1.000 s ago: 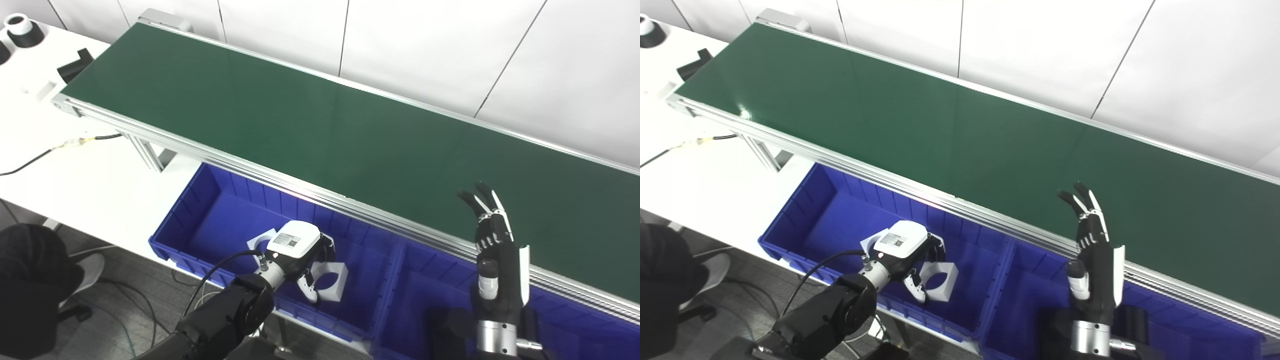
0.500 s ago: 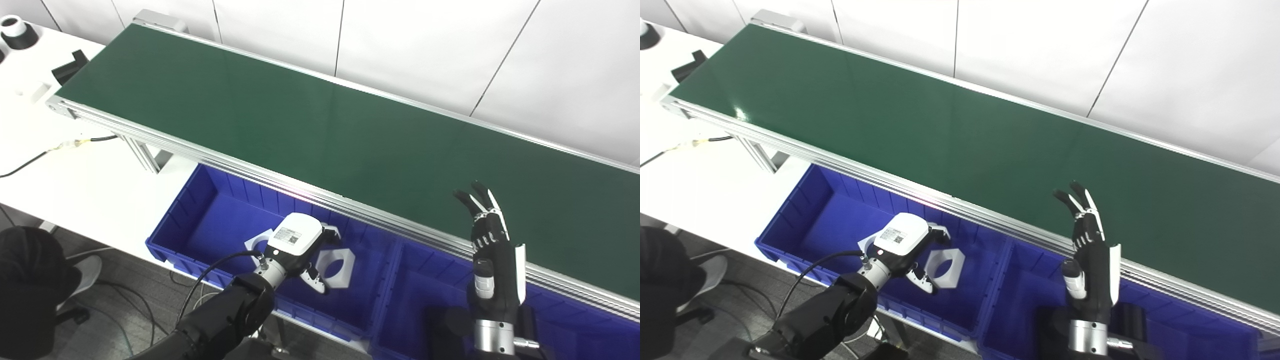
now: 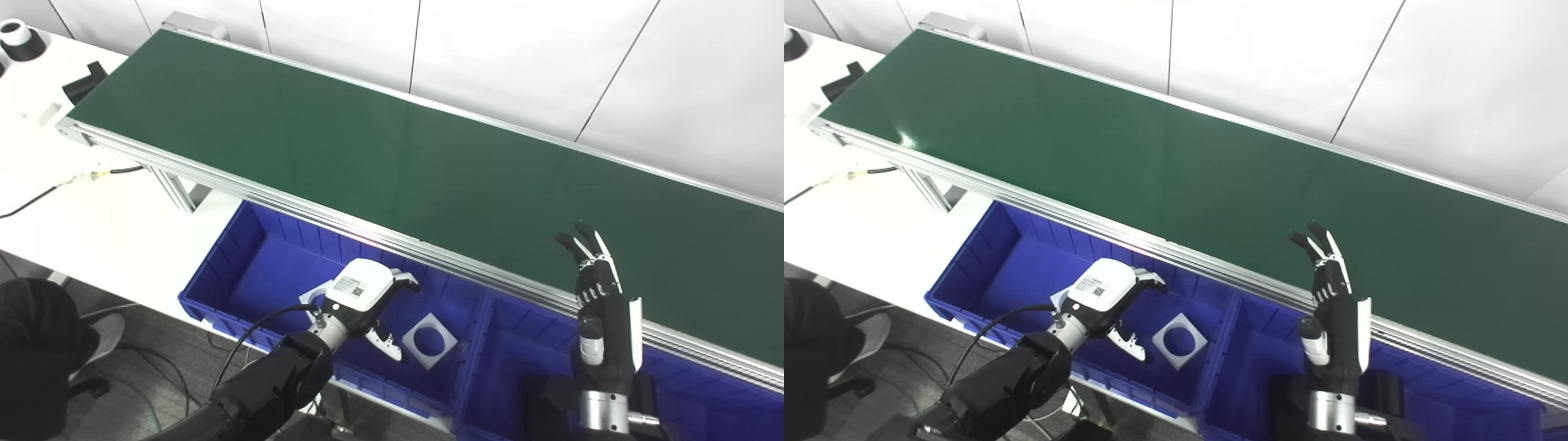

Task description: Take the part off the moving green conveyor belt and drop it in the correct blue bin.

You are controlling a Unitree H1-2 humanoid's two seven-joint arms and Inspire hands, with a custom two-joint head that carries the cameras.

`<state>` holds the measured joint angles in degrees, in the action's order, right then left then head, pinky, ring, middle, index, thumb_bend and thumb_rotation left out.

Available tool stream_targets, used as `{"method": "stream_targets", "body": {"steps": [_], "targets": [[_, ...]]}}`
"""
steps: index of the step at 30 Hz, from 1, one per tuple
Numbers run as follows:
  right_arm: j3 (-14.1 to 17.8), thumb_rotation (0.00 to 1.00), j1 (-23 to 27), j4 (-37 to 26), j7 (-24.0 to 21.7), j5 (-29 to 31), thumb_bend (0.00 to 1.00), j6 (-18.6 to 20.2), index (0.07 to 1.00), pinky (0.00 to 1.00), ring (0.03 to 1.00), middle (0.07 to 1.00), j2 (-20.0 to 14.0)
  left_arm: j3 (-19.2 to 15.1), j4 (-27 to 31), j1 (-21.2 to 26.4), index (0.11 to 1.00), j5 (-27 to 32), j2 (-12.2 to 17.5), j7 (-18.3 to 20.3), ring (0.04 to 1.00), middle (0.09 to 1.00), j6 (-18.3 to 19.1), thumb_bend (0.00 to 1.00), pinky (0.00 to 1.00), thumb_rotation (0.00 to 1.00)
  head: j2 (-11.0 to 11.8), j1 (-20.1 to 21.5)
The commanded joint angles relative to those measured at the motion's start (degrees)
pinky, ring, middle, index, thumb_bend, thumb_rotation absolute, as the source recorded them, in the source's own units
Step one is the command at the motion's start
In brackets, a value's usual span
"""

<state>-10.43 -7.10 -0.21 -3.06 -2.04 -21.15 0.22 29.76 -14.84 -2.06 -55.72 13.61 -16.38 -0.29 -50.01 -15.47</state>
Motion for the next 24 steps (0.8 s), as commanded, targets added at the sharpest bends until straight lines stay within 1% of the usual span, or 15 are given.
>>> {"method": "stream_targets", "body": {"steps": [1,4,5,7,8,9,11,12,14,15,16,17,20,21,24], "targets": [[0.0,0.92,0.4,-2.2,-0.4,-0.2,1.0,0.1,0.894,0.97,0.884,0.809,0.4,0.7,6.4,-0.9,0.717,0.1,0.6,0.5,0.678,0.728,-2.1,0.96,0.63,0.41,-0.3,0.3],[0.1,0.92,0.3,-2.5,-0.5,0.1,1.0,0.5,0.89,0.97,0.884,0.806,0.2,1.5,13.6,-3.0,0.724,0.8,0.7,2.6,0.681,0.735,-3.2,0.95,0.63,0.4,-0.8,1.4],[0.2,0.92,0.3,-2.7,-0.5,0.1,1.0,0.6,0.889,0.97,0.884,0.806,0.1,1.6,14.9,-3.4,0.723,1.0,0.6,2.9,0.678,0.735,-3.6,0.95,0.63,0.4,-0.8,1.4],[0.2,0.92,0.2,-2.9,-0.7,0.3,1.0,0.9,0.889,0.97,0.882,0.806,-0.1,1.4,19.7,-4.2,0.724,5.4,0.3,5.5,0.682,0.741,-5.5,0.92,0.63,0.37,-0.9,1.8],[0.3,0.92,0.1,-2.9,-0.7,0.4,1.0,0.8,0.888,0.96,0.881,0.806,-0.2,1.1,22.4,-4.7,0.724,10.1,-0.1,7.4,0.684,0.743,-6.8,0.91,0.64,0.36,-0.9,1.8],[0.3,0.92,0.0,-2.9,-0.8,0.5,1.0,0.8,0.889,0.96,0.879,0.808,-0.4,0.9,24.8,-5.1,0.721,15.3,-0.7,9.3,0.698,0.746,-7.9,0.9,0.65,0.3,-0.8,1.8],[0.5,0.92,0.0,-2.6,-1.0,0.8,1.0,0.6,0.888,0.96,0.879,0.808,-0.6,0.3,28.7,-5.8,0.712,25.7,-1.7,13.2,0.726,0.755,-8.8,0.87,0.68,0.21,-0.7,1.9],[0.5,0.92,-0.1,-2.5,-1.0,0.7,1.0,0.5,0.888,0.96,0.88,0.808,-0.6,0.2,30.0,-6.0,0.71,29.1,-2.1,14.5,0.73,0.757,-9.1,0.87,0.66,0.2,-0.6,2.1],[0.6,0.92,-0.2,-2.2,-1.0,0.7,1.0,0.2,0.89,0.97,0.885,0.809,-0.8,-0.1,31.4,-6.2,0.706,33.4,-2.8,16.1,0.72,0.756,-9.9,0.86,0.6,0.23,-0.3,2.8],[0.7,0.92,-0.1,-1.7,-1.0,0.7,1.0,-0.2,0.892,0.96,0.882,0.811,-0.8,-0.1,32.6,-6.0,0.708,35.4,-3.0,17.1,0.724,0.76,-10.4,0.85,0.6,0.26,-0.3,3.3],[0.7,0.93,-0.1,-1.4,-1.1,0.7,1.0,-0.4,0.893,0.96,0.881,0.812,-0.8,-0.3,33.4,-6.0,0.709,36.7,-3.2,18.0,0.726,0.762,-10.8,0.85,0.6,0.27,-0.3,3.3],[0.7,0.93,0.0,-0.8,-1.0,0.5,1.0,-1.0,0.893,0.95,0.882,0.813,-0.7,-0.4,34.5,-5.8,0.71,38.5,-3.5,18.8,0.73,0.764,-11.6,0.84,0.6,0.28,0.3,5.8],[0.5,0.93,0.0,0.6,-0.8,-0.1,1.0,-2.0,0.894,0.96,0.901,0.822,-0.3,-0.9,36.7,-5.4,0.716,42.1,-4.3,20.5,0.739,0.767,-13.4,0.83,0.62,0.33,0.8,7.5],[0.4,0.93,0.0,1.1,-0.7,-0.5,1.0,-2.4,0.894,0.96,0.902,0.823,-0.1,-1.2,37.1,-5.4,0.717,42.9,-4.4,21.0,0.739,0.768,-13.8,0.83,0.62,0.34,1.4,9.2],[0.0,0.94,0.2,2.9,0.1,-2.4,0.99,-3.9,0.892,0.94,0.9,0.832,0.5,-2.3,37.8,-5.1,0.722,44.5,-4.7,22.5,0.738,0.767,-13.5,0.81,0.62,0.33,2.1,12.1]]}}
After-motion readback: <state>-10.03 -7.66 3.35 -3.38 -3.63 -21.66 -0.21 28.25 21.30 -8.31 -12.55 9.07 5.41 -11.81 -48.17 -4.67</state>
